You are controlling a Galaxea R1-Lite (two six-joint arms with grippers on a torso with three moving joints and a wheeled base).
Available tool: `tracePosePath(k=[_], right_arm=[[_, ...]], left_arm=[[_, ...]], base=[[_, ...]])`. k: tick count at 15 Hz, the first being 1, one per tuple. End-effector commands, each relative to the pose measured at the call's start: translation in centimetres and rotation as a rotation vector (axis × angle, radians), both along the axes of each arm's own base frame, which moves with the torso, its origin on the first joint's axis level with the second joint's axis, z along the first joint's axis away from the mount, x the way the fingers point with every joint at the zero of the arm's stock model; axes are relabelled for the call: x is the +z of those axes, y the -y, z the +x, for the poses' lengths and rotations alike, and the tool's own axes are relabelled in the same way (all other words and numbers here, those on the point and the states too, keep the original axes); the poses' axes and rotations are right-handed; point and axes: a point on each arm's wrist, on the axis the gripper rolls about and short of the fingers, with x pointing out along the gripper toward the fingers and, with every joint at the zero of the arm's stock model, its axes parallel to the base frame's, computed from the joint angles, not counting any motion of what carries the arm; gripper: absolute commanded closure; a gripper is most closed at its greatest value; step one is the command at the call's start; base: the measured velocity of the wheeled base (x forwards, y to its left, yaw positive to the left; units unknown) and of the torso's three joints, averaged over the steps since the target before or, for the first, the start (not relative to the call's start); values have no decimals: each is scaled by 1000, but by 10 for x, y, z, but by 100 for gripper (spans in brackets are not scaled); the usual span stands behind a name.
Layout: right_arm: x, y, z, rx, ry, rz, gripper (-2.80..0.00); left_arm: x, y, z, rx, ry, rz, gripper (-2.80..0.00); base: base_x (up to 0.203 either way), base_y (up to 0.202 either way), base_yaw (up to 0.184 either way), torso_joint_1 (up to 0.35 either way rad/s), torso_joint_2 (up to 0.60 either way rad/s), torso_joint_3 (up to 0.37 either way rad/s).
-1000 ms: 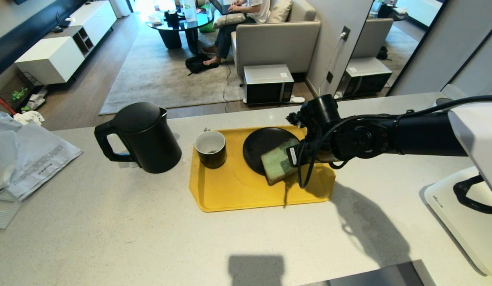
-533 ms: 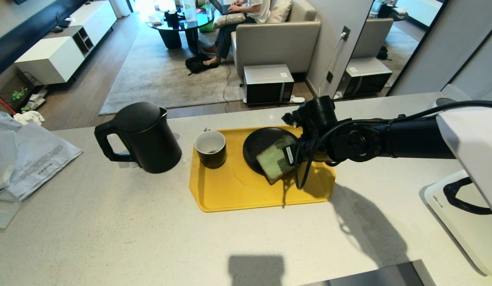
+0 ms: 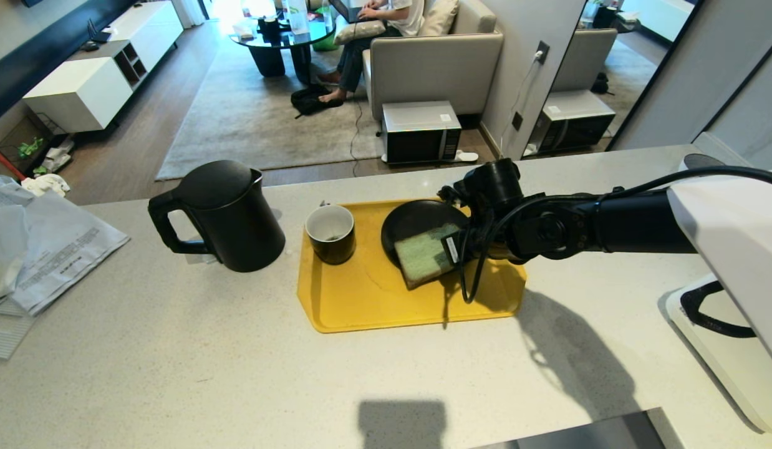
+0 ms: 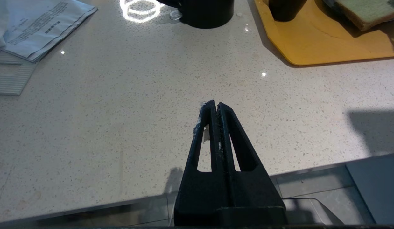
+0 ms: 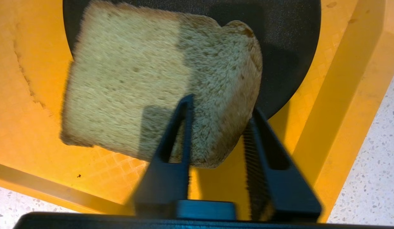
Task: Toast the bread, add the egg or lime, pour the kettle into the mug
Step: Put the baked bread on a plate
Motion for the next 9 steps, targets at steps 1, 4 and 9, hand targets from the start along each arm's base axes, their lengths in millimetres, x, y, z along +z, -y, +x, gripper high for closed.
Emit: tracePosePath(k=[1, 4, 9], right_arm=[[-2, 0, 1, -1, -1, -2, -280], [0, 0, 1, -3, 6, -3, -280], [29, 7, -9, 6, 67, 5, -280]], left_arm=[[0, 0, 0, 1, 0, 0, 0], [0, 0, 0, 1, 0, 0, 0], [0, 0, 0, 1, 1, 0, 0]], base=[[0, 0, 0, 0, 0, 0], [0, 0, 0, 0, 0, 0], [0, 0, 0, 0, 0, 0]])
